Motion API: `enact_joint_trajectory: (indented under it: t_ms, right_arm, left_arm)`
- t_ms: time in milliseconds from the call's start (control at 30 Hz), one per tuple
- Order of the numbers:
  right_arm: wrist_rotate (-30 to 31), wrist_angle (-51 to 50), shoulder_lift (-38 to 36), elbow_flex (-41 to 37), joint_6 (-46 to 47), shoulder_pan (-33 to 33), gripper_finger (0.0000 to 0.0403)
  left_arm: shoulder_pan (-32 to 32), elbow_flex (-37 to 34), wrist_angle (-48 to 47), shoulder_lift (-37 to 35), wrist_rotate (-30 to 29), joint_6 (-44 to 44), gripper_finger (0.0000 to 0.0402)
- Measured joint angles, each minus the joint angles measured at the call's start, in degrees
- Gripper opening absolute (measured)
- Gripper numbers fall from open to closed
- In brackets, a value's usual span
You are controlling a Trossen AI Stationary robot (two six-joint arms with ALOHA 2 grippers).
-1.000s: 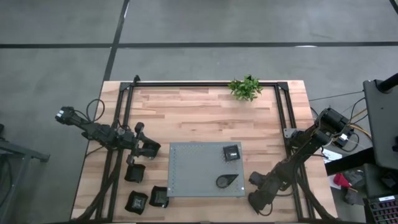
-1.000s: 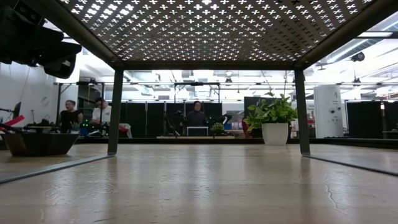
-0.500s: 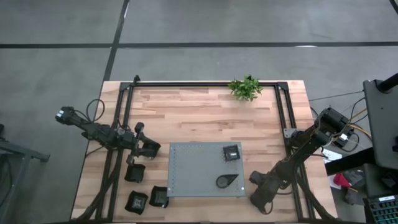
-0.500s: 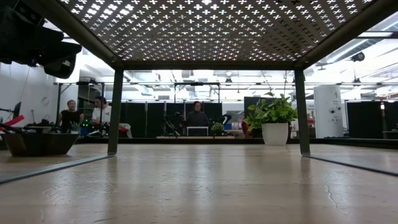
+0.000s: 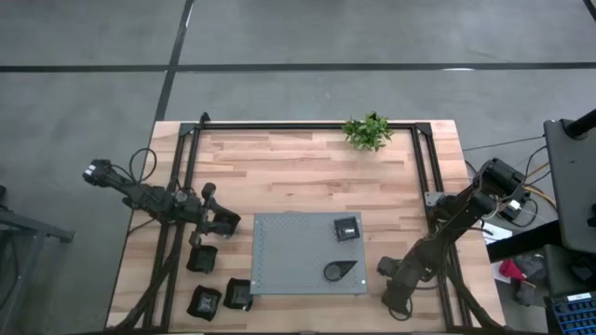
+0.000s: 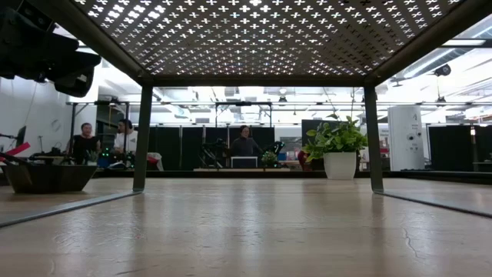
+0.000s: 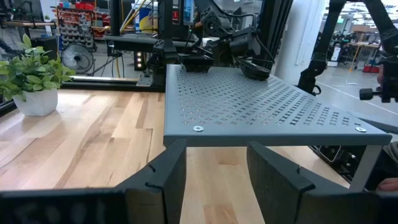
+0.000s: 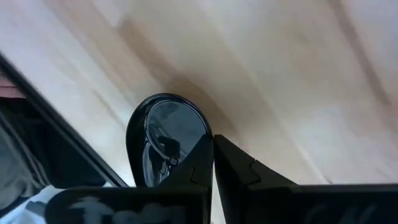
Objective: Pick & Place Mini shaped plates
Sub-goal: Stack the drop-shaped plate on top of the drop-shaped plate on the shelf
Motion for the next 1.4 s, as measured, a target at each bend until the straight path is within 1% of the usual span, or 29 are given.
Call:
enact_joint_trajectory:
  t_ms: [100, 167, 333, 500, 600, 767, 933, 1133, 1167, 1267, 1333, 1400]
  right_arm:
    - [-1.1, -4.2, -2.2, 0.0, 0.9, -0.2, 0.0008]
    - [-1.1, -6.2, -4.3, 0.0, -0.6, -0.2, 0.0008]
    - [-1.2, -10.2, -10.4, 0.0, -11.4, -0.2, 0.0008]
    - [-1.2, -11.7, -17.0, 0.0, -15.0, -2.0, 0.0008]
    - [0.5, -11.6, -20.6, 0.1, -17.2, -3.3, 0.0008]
    - [0.8, -11.5, -24.7, 0.1, -21.4, -5.0, 0.0008]
    - [1.0, -9.4, -27.2, 0.1, -25.2, -7.3, 0.0008]
    - [1.0, 0.0, -28.4, 0.3, -32.5, -10.0, 0.0008]
    - [1.0, 0.0, -28.4, 1.1, -34.3, -10.3, 0.0008]
    - [1.9, -2.3, -27.8, 5.1, -39.5, -10.9, 0.0008]
    - [4.3, -6.6, -27.5, 8.8, -43.6, -11.0, 0.0008]
    - [8.2, -11.6, -26.8, 13.1, -47.9, -11.0, 0.0008]
  left_arm:
    - [0.0, 0.0, 0.0, 0.0, 0.0, 0.0, 0.0163]
    - [0.0, 0.0, 0.0, 0.0, 0.0, 0.0, 0.0163]
    - [0.0, 0.0, 0.0, 0.0, 0.0, 0.0, 0.0163]
    - [0.0, 0.0, 0.0, 0.0, 0.0, 0.0, 0.0163]
    - [0.0, 0.0, 0.0, 0.0, 0.0, 0.0, 0.0163]
    - [0.0, 0.0, 0.0, 0.0, 0.0, 0.0, 0.0163]
    - [0.0, 0.0, 0.0, 0.0, 0.0, 0.0, 0.0163]
    - [0.0, 0.0, 0.0, 0.0, 0.0, 0.0, 0.0163]
    - [0.0, 0.0, 0.0, 0.0, 0.0, 0.0, 0.0163]
    - [0.0, 0.0, 0.0, 0.0, 0.0, 0.0, 0.0163]
    - [0.0, 0.0, 0.0, 0.0, 0.0, 0.0, 0.0163]
    - [0.0, 0.0, 0.0, 0.0, 0.0, 0.0, 0.0163]
